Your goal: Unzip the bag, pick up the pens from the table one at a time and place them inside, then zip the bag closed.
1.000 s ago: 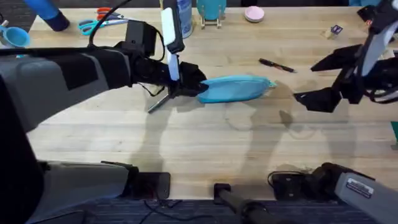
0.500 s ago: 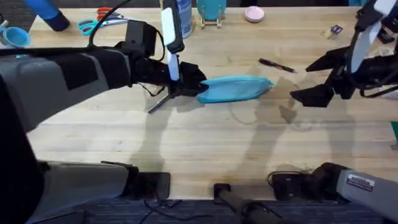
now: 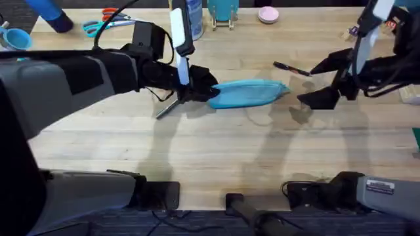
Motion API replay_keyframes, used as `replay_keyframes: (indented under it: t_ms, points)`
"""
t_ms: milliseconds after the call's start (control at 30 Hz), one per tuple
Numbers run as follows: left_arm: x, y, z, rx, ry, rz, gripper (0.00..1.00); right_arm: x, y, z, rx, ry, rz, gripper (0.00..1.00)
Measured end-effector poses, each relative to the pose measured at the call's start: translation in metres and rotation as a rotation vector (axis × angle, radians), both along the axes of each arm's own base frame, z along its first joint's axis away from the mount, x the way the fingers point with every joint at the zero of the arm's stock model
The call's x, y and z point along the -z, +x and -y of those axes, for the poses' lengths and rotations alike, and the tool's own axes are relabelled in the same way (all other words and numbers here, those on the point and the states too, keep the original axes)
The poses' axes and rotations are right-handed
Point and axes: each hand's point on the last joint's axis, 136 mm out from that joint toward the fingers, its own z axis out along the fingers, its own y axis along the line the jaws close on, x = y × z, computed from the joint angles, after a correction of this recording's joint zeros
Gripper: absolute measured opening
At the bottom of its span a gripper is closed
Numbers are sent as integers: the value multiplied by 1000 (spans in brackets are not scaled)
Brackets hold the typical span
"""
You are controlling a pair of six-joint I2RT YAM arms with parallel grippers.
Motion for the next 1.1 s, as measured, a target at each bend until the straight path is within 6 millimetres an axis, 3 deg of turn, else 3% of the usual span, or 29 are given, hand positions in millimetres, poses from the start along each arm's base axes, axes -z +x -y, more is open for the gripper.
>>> replay_keyframes:
  t_ms: [567, 1100]
  points:
    - [0, 0, 0, 0, 0, 0, 42, 35, 15, -25, -141, 2, -10, 997]
    - [0, 0, 0, 0, 0, 0, 42, 49, 16, -41, -197, 8, -33, 997]
